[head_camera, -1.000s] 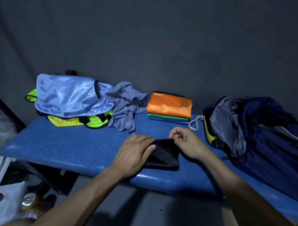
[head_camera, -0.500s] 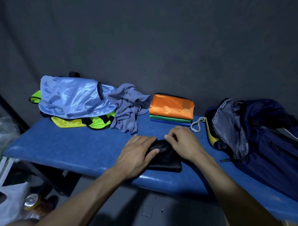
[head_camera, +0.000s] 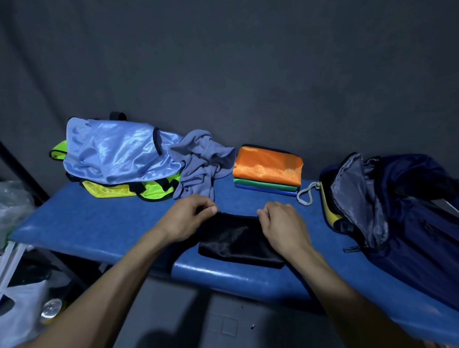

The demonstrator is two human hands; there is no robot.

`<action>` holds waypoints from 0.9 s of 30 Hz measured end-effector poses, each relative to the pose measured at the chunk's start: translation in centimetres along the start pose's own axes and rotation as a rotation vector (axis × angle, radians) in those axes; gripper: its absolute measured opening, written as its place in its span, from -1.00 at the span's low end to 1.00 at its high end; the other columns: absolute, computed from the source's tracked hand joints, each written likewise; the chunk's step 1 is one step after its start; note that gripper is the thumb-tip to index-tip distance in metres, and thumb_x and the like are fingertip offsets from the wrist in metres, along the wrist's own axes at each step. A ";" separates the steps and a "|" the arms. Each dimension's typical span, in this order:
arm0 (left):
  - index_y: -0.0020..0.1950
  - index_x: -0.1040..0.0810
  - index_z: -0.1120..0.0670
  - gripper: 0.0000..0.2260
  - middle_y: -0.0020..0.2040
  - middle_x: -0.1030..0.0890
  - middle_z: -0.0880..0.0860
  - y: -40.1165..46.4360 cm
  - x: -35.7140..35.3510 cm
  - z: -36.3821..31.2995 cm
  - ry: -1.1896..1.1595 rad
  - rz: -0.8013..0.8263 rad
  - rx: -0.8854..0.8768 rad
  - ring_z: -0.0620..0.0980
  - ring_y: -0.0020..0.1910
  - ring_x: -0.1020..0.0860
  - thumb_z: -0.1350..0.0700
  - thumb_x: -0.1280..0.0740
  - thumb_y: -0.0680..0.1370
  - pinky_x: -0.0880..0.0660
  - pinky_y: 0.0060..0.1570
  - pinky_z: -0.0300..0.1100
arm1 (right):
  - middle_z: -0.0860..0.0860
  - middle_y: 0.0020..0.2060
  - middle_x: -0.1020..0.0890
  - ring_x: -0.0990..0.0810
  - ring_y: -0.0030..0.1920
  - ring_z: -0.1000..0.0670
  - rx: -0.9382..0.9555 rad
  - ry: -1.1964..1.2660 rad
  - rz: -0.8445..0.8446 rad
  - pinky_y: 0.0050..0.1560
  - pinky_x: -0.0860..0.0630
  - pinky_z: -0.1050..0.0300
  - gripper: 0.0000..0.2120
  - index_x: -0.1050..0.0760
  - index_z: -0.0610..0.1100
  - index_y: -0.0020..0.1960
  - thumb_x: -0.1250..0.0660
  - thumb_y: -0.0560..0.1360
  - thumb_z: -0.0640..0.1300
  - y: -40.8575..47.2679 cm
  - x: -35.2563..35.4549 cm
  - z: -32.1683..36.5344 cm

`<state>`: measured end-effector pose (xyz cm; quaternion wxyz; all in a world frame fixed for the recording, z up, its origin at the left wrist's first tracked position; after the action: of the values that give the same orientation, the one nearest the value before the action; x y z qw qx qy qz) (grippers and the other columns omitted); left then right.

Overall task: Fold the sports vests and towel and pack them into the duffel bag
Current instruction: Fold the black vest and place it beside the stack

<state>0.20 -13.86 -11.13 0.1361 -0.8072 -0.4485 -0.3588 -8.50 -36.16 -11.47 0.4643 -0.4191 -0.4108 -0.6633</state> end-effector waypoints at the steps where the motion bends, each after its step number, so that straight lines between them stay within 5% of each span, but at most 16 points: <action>1: -0.02 -0.67 0.01 -0.88 -0.07 -0.64 -0.04 0.1 0.1 -0.2 -0.019 0.011 -0.009 -0.12 -0.06 -0.59 0.02 -0.36 0.64 -0.53 0.05 -0.09 | 0.04 -0.19 -0.47 -0.46 -0.08 -0.09 -0.003 -0.009 -0.007 -0.17 -0.28 0.03 -0.69 -0.34 -0.06 -0.16 -0.08 0.70 0.05 -0.1 0.0 0.0; 7: 0.11 -0.68 -0.03 -0.84 0.01 -0.50 -0.05 0.9 0.6 -1.0 0.053 0.175 -0.039 -0.20 0.05 -0.49 -0.03 -0.32 0.65 -0.40 0.11 -0.37 | 0.03 -0.17 -0.45 -0.47 -0.06 -0.11 0.012 -0.043 -0.041 -0.15 -0.29 0.01 -0.71 -0.32 -0.07 -0.11 -0.03 0.71 0.04 -0.8 0.0 0.4; 14: 0.02 -0.55 -0.06 -0.88 0.05 -0.47 0.06 1.4 0.7 -1.0 0.124 0.359 -0.019 -0.07 0.04 -0.44 -0.05 -0.27 0.67 -0.36 0.07 -0.27 | 0.02 -0.21 -0.44 -0.44 -0.13 -0.10 0.025 -0.017 -0.087 -0.15 -0.35 -0.04 -0.70 -0.33 -0.08 -0.12 -0.03 0.72 0.03 -1.2 -0.5 0.1; 17: -0.03 -0.52 -0.03 -0.88 0.03 -0.48 -0.02 1.7 1.0 -1.4 0.121 0.334 -0.020 -0.16 -0.05 -0.45 -0.02 -0.30 0.66 -0.33 -0.07 -0.40 | 0.02 -0.21 -0.45 -0.44 -0.13 -0.09 0.026 -0.011 -0.092 -0.16 -0.34 -0.04 -0.69 -0.33 -0.08 -0.13 -0.03 0.71 0.03 -1.2 -0.6 0.0; 27: -0.15 -0.44 -0.08 -0.81 -0.23 -0.55 -0.12 2.6 -0.7 -1.4 0.122 -0.005 -0.109 -0.20 -0.21 -0.50 0.03 -0.34 0.65 -0.37 -0.22 -0.25 | 0.02 -0.21 -0.45 -0.44 -0.14 -0.09 0.052 -0.021 -0.106 -0.18 -0.31 -0.01 -0.71 -0.32 -0.07 -0.12 -0.04 0.71 0.05 -0.6 -0.7 -0.4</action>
<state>1.42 -16.49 -10.36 0.1181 -0.7889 -0.4214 -0.4315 -9.03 -36.18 -12.37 0.4350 -0.3918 -0.4544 -0.6714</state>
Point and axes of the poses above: each hand's wrist, its own y-axis towards the middle knuckle, its own x-axis out of the back of the hand, z = x × y, the point moved 3 cm from there along y, towards the middle knuckle
